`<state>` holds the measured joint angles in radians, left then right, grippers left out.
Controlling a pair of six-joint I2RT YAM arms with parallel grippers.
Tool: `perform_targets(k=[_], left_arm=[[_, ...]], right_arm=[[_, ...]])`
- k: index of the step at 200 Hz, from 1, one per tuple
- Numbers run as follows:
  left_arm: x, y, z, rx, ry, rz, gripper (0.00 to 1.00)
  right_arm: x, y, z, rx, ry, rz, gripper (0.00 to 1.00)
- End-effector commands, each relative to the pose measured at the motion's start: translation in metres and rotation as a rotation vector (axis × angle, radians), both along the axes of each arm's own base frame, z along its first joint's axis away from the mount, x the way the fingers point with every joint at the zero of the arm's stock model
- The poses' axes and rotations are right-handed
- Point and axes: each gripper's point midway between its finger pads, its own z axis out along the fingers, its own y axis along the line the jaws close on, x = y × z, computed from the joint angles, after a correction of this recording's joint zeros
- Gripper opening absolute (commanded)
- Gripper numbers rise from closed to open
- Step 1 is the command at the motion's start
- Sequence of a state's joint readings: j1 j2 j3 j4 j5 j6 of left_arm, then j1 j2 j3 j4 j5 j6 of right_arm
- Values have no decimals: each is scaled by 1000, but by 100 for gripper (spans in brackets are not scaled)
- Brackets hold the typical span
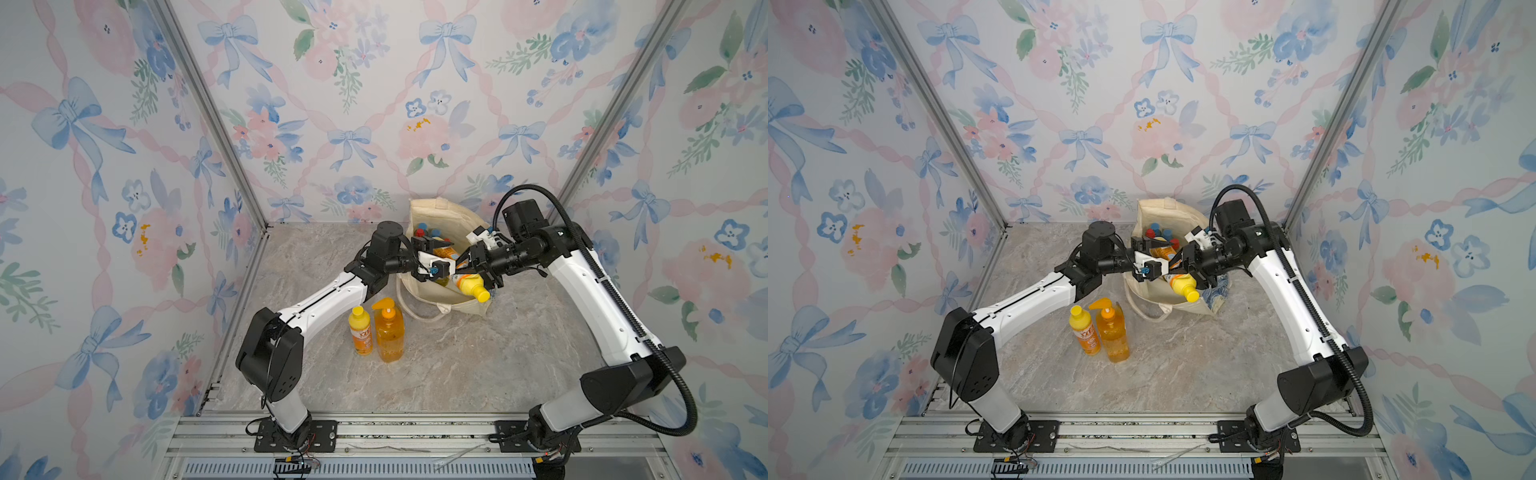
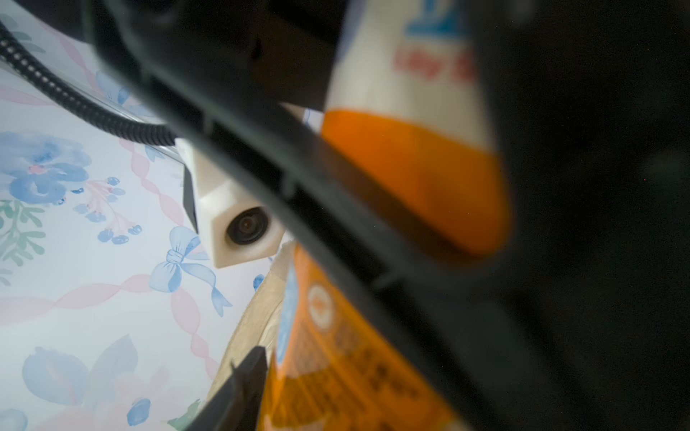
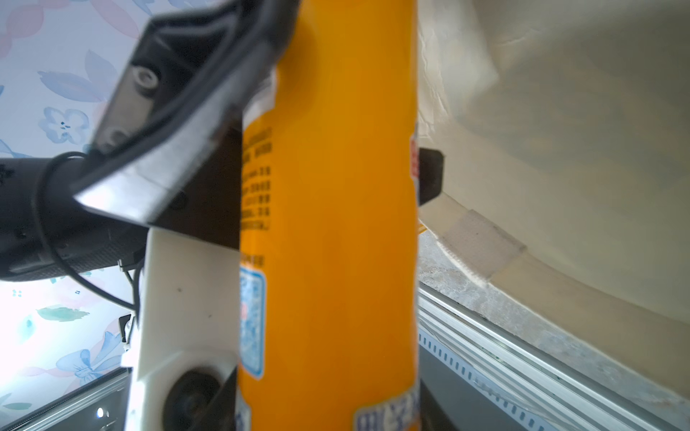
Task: Pack dish soap into the shopping bag
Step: Place the bottle of dish soap in the shopping bag.
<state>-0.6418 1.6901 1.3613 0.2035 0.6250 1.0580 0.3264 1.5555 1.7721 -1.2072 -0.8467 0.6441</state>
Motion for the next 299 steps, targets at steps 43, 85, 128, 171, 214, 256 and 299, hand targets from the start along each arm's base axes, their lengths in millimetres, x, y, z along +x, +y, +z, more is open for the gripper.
perform_targets(k=[43, 85, 128, 171, 214, 256, 299], left_arm=[[0, 1, 25, -65, 38, 59, 7], [-2, 8, 41, -115, 88, 92, 3], [4, 20, 63, -203, 194, 158, 3], [5, 30, 78, -303, 359, 216, 1], [4, 30, 82, -364, 483, 232, 0], [6, 27, 91, -413, 542, 253, 0], [7, 22, 92, -432, 566, 261, 0]], right_arm=[[12, 14, 36, 162, -156, 7, 14], [30, 10, 92, 235, -419, -36, 62], [48, -25, 169, 246, -767, -163, 74], [49, -65, 218, 90, -1107, -330, 86], [44, -70, 239, 52, -1259, -368, 89], [36, -67, 222, -192, -1333, -317, 92], [48, -36, 189, -233, -1255, -201, 85]])
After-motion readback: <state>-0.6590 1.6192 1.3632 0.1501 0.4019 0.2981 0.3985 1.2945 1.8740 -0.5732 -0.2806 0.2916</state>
